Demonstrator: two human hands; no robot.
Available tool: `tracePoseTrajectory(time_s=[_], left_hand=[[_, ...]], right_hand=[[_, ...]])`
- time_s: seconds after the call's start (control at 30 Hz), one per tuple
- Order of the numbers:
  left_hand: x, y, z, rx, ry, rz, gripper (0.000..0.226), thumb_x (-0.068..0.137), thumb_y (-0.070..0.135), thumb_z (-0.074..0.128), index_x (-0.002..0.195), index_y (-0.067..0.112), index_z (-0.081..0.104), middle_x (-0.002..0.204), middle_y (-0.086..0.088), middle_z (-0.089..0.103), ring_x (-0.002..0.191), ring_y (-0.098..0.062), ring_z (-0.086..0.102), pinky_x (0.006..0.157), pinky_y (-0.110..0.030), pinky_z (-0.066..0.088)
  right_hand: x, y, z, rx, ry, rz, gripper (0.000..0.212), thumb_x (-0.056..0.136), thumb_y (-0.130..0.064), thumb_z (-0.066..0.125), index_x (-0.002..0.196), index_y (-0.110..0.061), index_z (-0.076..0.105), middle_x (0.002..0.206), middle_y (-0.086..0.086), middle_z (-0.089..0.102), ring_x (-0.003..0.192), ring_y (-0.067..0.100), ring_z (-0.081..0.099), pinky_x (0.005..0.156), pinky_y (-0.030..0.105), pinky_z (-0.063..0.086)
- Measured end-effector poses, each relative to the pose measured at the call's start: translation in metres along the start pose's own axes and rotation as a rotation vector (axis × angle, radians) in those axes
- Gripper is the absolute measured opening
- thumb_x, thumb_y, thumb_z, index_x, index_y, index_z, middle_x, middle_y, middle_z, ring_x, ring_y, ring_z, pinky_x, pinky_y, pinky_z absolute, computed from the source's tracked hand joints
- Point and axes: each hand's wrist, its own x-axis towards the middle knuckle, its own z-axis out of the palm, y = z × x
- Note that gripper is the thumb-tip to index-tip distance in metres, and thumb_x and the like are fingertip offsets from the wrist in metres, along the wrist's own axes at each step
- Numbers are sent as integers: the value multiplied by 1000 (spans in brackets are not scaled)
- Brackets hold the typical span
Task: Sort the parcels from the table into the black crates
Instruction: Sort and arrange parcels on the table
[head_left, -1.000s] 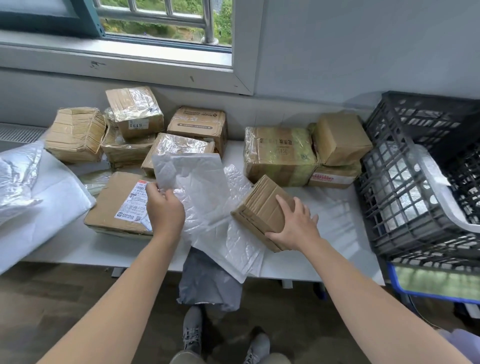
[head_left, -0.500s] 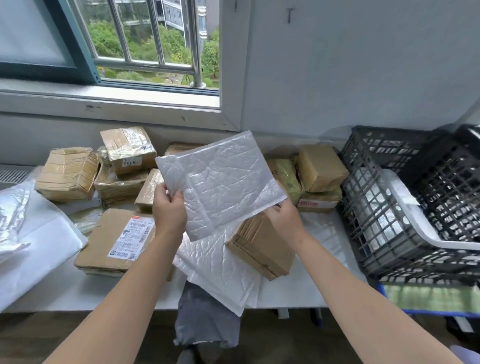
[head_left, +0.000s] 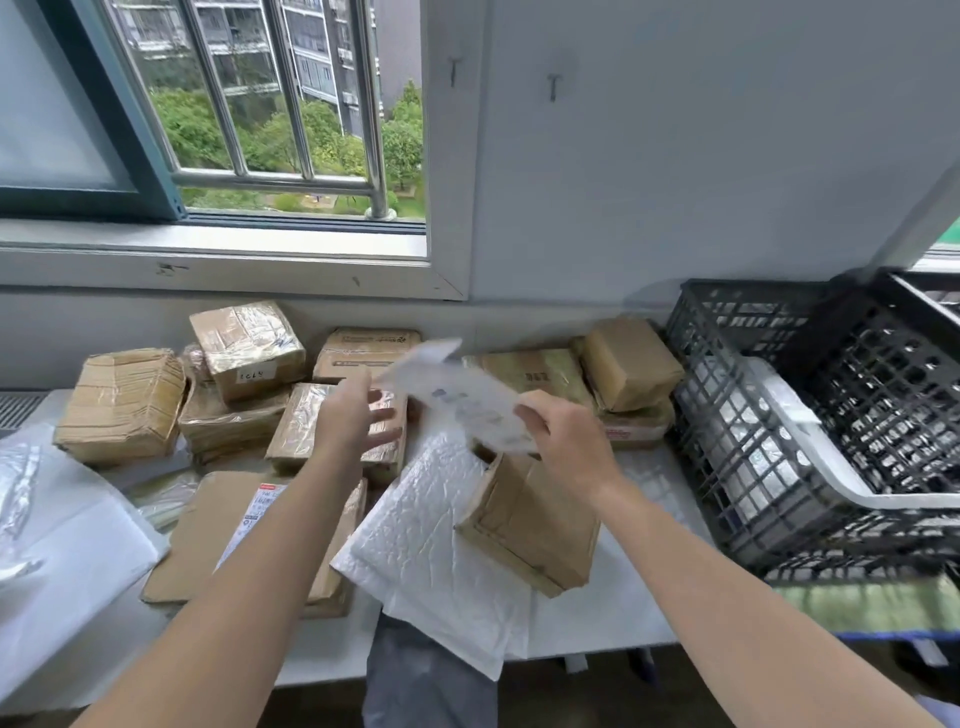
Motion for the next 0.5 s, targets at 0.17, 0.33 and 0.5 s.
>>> tracePoseTrajectory(time_s=[0.17,0.33,0.5], left_hand=[[-1,14,-11,264,-99,240,20,93,30,68,108,16,67,116,-7,64,105,-18,62,78,-22,48],[-5,22,-7,294,-167,284,17,88,13,74,96,22,61,89,2,71,71,-2,68,52,-12,48],[0,29,-6,240,-125,303,17,86,7,74,99,15,65,91,-5,71,81,-16,66,65,-24,49]], right_hand=[[21,-1,-20,265,-43,157,20,102,-25,52,87,-19,62,78,-5,63,78,16,58,70,33,43],[29,9,-24,319,-27,270,33,99,-27,56,67,-35,55,60,-16,55,62,7,50,59,29,38],[33,12,-25,311,-7,296,23,94,-27,61,73,-20,56,65,-11,56,63,7,49,58,27,37]])
